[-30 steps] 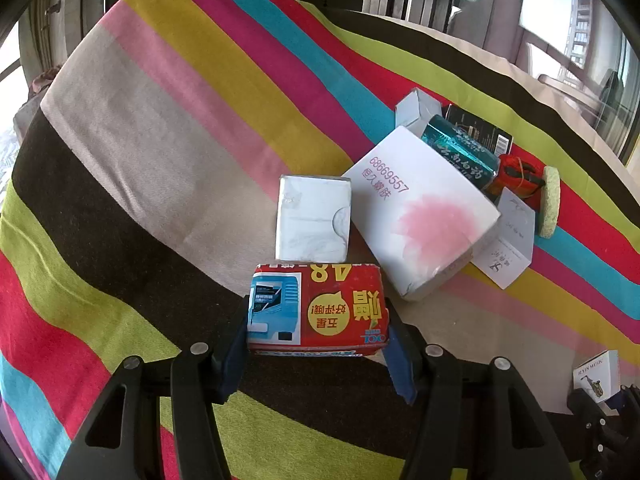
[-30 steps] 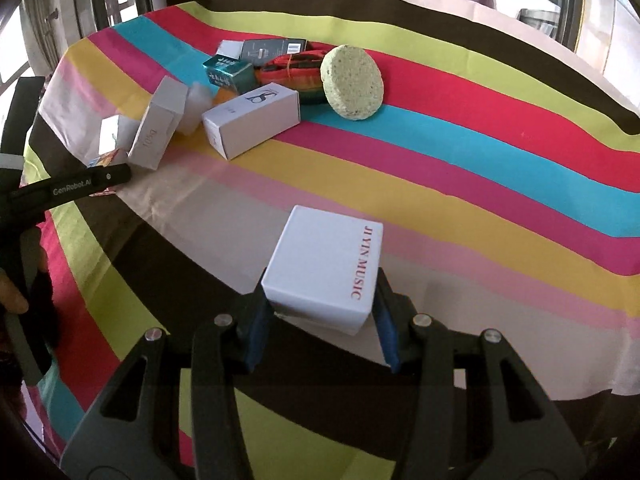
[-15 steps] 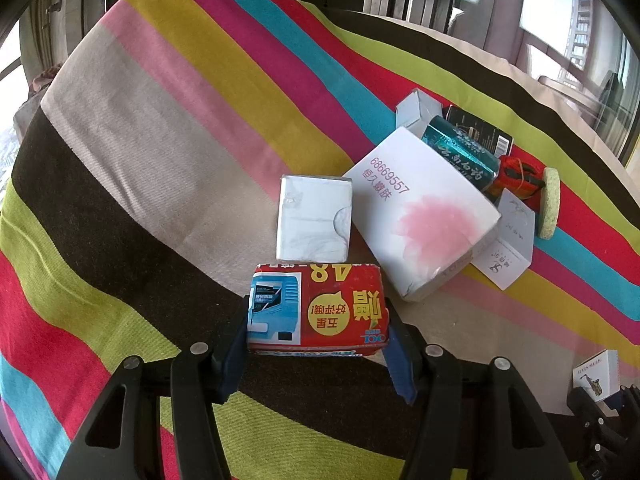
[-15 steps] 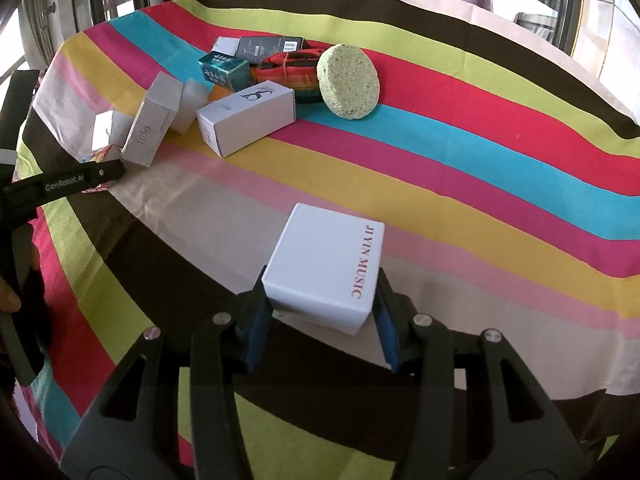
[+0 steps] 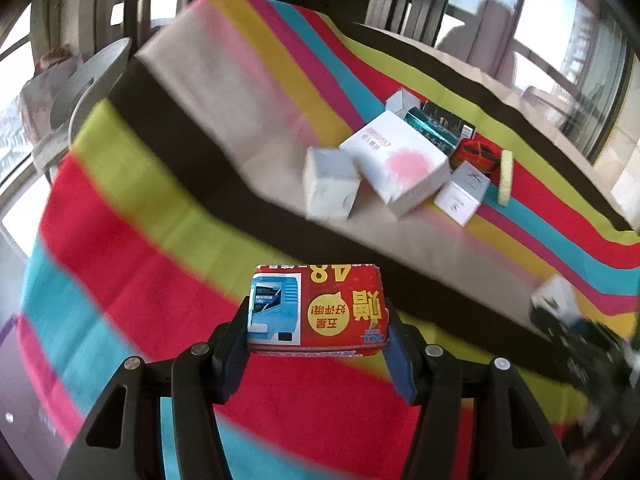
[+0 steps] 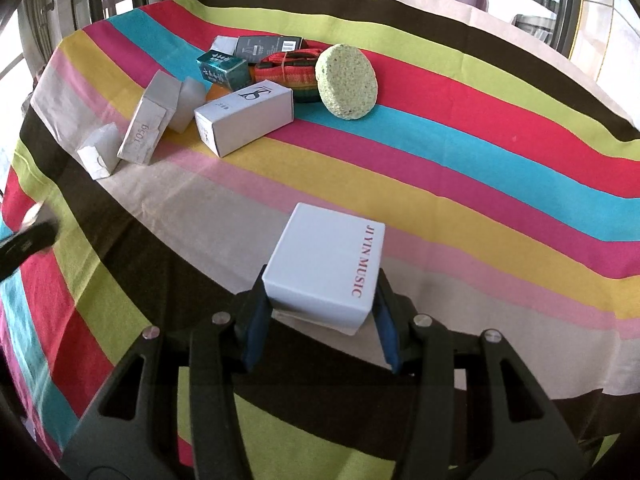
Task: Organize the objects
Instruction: 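Lift both held boxes and carry them over the purple-rimmed bin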
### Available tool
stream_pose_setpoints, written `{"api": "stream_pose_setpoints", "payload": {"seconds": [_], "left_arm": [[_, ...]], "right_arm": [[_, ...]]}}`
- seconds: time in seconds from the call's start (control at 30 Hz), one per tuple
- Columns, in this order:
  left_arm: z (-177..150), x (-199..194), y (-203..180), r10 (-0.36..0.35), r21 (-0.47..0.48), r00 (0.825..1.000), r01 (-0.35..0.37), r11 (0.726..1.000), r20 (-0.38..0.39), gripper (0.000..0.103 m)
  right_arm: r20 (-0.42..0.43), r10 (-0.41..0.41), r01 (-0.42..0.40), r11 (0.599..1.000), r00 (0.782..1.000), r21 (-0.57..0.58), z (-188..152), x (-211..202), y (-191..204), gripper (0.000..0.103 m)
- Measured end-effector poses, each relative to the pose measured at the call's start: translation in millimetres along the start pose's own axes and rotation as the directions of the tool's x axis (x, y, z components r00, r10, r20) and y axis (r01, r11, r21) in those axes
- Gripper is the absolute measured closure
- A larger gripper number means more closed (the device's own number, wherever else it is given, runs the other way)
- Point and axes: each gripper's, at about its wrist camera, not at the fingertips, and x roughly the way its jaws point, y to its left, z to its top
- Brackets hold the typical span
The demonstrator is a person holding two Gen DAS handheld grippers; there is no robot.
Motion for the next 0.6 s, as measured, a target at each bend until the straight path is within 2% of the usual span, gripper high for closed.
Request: {"api": "stream_pose_setpoints", "payload": {"seconds": [0.1,0.23,0.37,0.6], "left_arm": [[-19,-24,16,0.001,0.008,1.0,-0.001,1.0,0.007,0.044],[-39,-54,40,0.024,0.019,0.999,-0.025,1.0,0.033,0.044],[-67,-82,63,0.067,0.038,0.996,-0.07,0.997,0.054,0.044],[-103,-115,95,0.079,0.012,0.996,-0.08,0.997,0.051,0.044]], "right_arm": [[-0.001,0.006,-0.006,1.0,1.0,-0.019,-3,-4,7,0.052],[-0.011,0.049,-0.049,0.999,0.999,0.017,-16,-16,20,0.052],[-0.004,0.085,-0.085,0.996,0.996,-0.028,-31,-36,51,0.052],[0.027,0.169,-0.166,0.981,0.985,-0.105,-43,-77,107,0.052]]}}
